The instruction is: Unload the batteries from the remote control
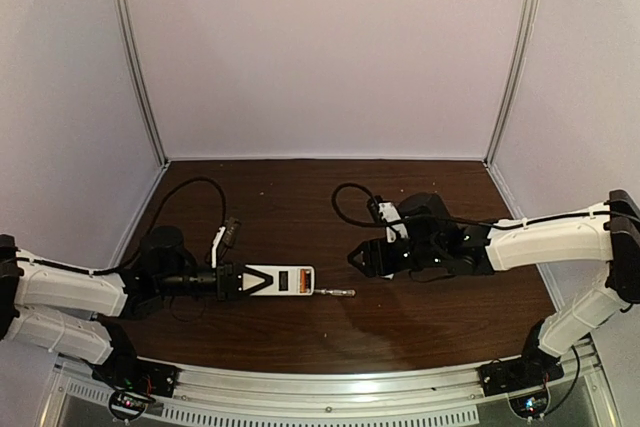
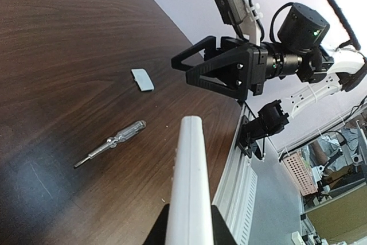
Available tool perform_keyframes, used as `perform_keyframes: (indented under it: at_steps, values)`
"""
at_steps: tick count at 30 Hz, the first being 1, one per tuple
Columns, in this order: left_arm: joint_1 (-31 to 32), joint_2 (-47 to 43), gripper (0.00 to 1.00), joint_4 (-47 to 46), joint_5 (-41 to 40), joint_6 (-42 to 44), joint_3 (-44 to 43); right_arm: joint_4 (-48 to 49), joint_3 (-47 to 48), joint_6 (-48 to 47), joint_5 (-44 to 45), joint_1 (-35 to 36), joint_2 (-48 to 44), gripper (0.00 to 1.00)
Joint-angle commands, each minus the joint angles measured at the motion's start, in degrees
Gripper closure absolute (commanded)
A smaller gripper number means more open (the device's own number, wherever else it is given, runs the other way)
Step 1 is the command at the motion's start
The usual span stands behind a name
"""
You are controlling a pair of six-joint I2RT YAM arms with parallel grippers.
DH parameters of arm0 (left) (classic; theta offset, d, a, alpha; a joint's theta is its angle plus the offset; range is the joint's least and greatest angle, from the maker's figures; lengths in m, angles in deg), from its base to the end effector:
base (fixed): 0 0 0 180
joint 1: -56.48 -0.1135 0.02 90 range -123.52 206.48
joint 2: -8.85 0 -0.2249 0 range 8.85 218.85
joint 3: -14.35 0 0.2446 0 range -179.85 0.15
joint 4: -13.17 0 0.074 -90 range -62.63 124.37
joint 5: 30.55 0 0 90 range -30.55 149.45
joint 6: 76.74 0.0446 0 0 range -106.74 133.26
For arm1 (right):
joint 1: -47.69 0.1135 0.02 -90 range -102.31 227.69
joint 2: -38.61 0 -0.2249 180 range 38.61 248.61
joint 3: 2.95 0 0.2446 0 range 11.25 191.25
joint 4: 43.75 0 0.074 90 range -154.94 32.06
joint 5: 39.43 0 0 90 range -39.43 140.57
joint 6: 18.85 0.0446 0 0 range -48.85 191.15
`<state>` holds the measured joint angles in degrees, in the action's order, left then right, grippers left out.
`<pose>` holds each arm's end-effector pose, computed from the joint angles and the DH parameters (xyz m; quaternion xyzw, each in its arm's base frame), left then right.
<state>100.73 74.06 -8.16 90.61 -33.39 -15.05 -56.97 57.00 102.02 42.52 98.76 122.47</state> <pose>0.1506 -0.1789 0.1465 0.1485 0.7648 -0.5693 0.2625 0.1923 0.2480 0.1666 -0.1874 0.8739 0.3386 0.2941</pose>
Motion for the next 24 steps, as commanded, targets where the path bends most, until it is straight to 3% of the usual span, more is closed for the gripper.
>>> perform_keyframes:
  at_steps: [1, 14, 24]
  values:
    - [-0.04, 2.38, 1.0, -6.84, 4.21, -1.01, 0.44, 3.42, -0.11, -2.65, -5.66, 1.22, -1.01, 0.32]
    - [-0.04, 5.86, 1.0, -11.3, 9.19, -2.29, 0.09, 16.9, -5.68, -0.77, -21.38, 2.44, -5.49, 0.3]
    - [-0.09, 5.47, 1.0, -8.72, 6.8, -3.31, 0.22, 7.93, -3.67, -2.35, -11.5, 3.85, -3.9, 0.28]
